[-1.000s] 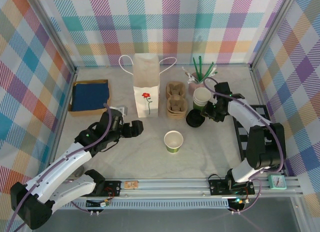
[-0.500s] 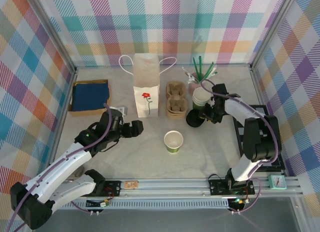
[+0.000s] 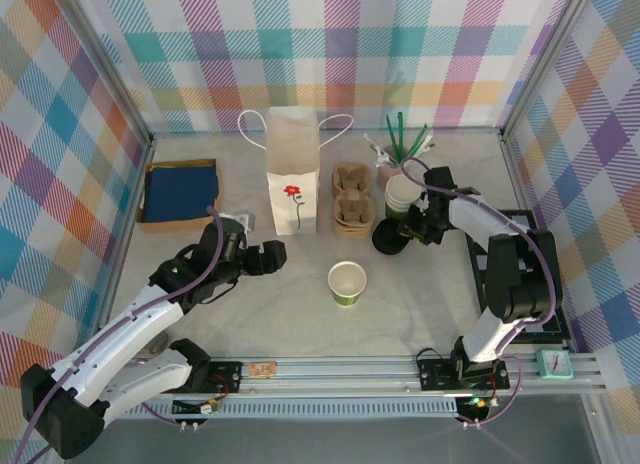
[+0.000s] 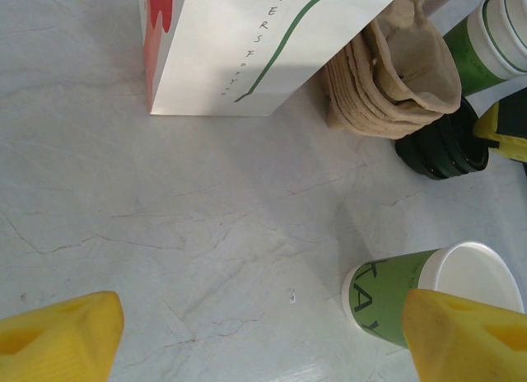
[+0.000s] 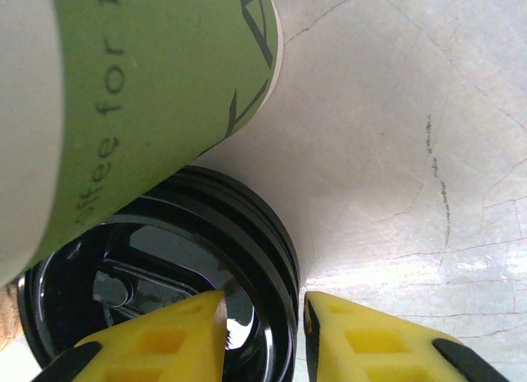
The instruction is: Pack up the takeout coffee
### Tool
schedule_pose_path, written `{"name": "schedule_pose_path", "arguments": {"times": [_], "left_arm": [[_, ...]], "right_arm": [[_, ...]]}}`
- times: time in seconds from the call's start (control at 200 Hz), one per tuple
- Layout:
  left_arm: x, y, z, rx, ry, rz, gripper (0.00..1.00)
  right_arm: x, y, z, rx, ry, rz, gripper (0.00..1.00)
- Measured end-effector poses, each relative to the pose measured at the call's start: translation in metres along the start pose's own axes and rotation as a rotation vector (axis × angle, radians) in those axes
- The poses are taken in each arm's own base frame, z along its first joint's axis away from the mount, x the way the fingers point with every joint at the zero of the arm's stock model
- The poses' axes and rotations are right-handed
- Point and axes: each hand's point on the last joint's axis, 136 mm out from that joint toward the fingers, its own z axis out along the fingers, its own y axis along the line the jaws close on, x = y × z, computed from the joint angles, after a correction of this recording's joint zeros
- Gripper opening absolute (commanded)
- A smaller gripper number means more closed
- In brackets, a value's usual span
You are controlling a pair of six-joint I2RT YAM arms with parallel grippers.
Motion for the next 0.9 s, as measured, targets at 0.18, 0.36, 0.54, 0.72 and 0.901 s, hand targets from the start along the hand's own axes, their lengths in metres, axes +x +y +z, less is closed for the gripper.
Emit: {"name": "schedule_pose_path", "arguments": {"times": [0.18, 0.36, 0.54, 0.72, 0.901], "left_arm": [[0.0, 0.0, 0.0, 0.0, 0.0, 0.0, 0.87], [0.0, 0.0, 0.0, 0.0, 0.0, 0.0, 0.86], [0.0, 0.0, 0.0, -0.001, 0.0, 0.0, 0.86], [0.0, 0.0, 0.0, 0.0, -0.001, 0.0, 0.86], [0.0, 0.0, 0.0, 0.0, -0.002, 0.001, 0.86]], "right_arm": [[-0.002, 0.002, 0.001, -0.012, -0.006, -0.002, 0.26], [-0.002, 0.002, 0.002, -0.013, -0.007, -0.003, 0.2], [0.003, -0.001, 0.005, -0.008, 0.003, 0.003, 0.17], [0.004, -0.002, 0.007, -0.012, -0.005, 0.0, 0.15], [0.005, 0.001, -0.003, -0.023, -0.023, -0.004, 0.14]]}}
